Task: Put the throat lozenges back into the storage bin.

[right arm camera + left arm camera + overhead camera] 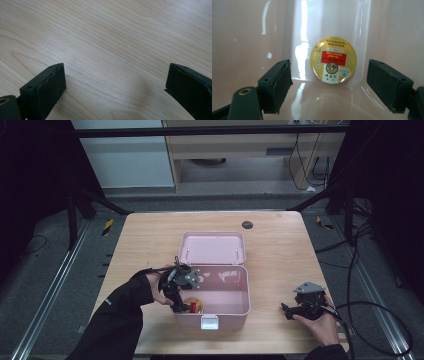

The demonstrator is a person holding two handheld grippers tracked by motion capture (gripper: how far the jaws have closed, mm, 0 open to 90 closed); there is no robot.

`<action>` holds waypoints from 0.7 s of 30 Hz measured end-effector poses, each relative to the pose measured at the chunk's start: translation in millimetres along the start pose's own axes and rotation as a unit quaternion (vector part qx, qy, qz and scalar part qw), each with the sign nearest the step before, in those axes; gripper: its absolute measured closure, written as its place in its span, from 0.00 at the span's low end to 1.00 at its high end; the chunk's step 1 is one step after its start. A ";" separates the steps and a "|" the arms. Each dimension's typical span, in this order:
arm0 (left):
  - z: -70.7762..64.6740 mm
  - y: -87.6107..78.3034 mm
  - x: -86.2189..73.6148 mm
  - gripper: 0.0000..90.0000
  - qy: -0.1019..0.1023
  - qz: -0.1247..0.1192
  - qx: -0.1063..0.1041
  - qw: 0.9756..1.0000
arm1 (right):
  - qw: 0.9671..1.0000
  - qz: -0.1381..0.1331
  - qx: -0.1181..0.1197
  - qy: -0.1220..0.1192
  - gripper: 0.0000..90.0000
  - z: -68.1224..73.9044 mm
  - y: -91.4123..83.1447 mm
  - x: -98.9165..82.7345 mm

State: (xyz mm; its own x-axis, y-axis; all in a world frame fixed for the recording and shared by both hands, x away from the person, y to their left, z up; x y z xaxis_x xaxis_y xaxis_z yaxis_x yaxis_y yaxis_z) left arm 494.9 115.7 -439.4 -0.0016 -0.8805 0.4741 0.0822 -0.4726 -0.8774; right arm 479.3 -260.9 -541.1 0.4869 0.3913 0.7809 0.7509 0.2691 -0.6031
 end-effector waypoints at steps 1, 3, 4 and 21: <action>0.5 -7.3 1.0 0.23 -0.003 -0.013 0.009 1.000 | 1.000 0.000 0.000 0.000 0.04 -0.1 -0.2 0.1; 0.7 -11.3 1.3 0.23 -0.004 -0.019 0.015 1.000 | 1.000 -0.001 -0.001 0.001 0.04 -0.6 -0.5 0.3; 0.7 -15.6 1.4 0.23 -0.005 -0.023 0.018 1.000 | 1.000 -0.001 -0.001 0.002 0.04 -0.7 -0.6 0.2; -1.2 -71.6 -31.4 0.20 -0.084 -0.136 0.096 0.982 | 1.000 0.001 -0.006 0.014 0.04 -2.5 -1.7 -1.1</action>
State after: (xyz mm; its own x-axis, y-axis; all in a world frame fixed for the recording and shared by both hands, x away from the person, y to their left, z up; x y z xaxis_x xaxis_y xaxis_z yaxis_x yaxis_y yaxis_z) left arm 487.8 177.2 -391.6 0.1128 -0.6963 0.7088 0.2883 -0.6598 -0.6940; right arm 478.7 -264.1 -540.5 0.4998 0.3676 0.7842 0.7554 0.2581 -0.6024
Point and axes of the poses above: each handheld gripper's, and its own axes: y roughly forward along the jaws, x roughly out of its top, z roughly to its left, the point moved 6 cm from there along y, roughly forward along the jaws, and after that the axes turned 11 degrees about -z, right-handed, at the moved point
